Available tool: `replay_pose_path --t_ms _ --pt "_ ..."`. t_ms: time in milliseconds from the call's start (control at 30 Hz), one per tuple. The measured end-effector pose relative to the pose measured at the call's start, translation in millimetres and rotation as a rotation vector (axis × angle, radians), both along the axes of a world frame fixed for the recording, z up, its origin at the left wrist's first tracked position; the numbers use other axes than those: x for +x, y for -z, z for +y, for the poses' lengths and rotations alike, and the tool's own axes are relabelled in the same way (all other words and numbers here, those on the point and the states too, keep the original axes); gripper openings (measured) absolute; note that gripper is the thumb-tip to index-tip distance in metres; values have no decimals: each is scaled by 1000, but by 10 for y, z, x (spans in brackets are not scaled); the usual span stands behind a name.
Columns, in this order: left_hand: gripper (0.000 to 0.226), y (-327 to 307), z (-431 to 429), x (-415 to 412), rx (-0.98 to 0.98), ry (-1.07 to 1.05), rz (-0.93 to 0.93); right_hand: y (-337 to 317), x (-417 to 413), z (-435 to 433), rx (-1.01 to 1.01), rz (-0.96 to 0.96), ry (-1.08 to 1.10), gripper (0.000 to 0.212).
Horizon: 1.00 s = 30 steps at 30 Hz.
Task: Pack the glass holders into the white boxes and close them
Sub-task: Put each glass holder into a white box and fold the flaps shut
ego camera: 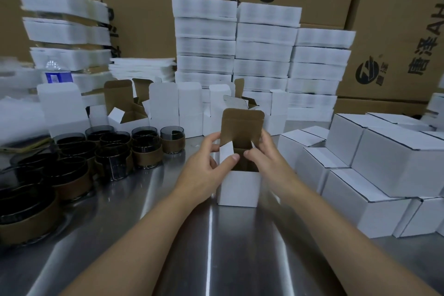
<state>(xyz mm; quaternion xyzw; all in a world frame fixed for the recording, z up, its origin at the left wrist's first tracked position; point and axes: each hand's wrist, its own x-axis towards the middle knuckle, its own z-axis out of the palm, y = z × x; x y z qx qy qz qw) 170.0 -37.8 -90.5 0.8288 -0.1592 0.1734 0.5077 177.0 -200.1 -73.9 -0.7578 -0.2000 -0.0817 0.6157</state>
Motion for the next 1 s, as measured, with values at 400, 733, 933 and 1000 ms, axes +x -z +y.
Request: replay_pose_path --t_ms 400,733,933,1000 --pt "40 -34 1 -238 -1 -132 62 30 -93 29 63 5 69 66" --pt "77 -801 581 -681 720 -659 13 60 -71 13 -50 -87 129 43" --pt "73 -809 1483 -976 715 -945 477 54 -80 19 -70 -101 126 42" --pt "76 -715 1665 -971 715 -978 628 47 -93 27 -73 -95 130 40"
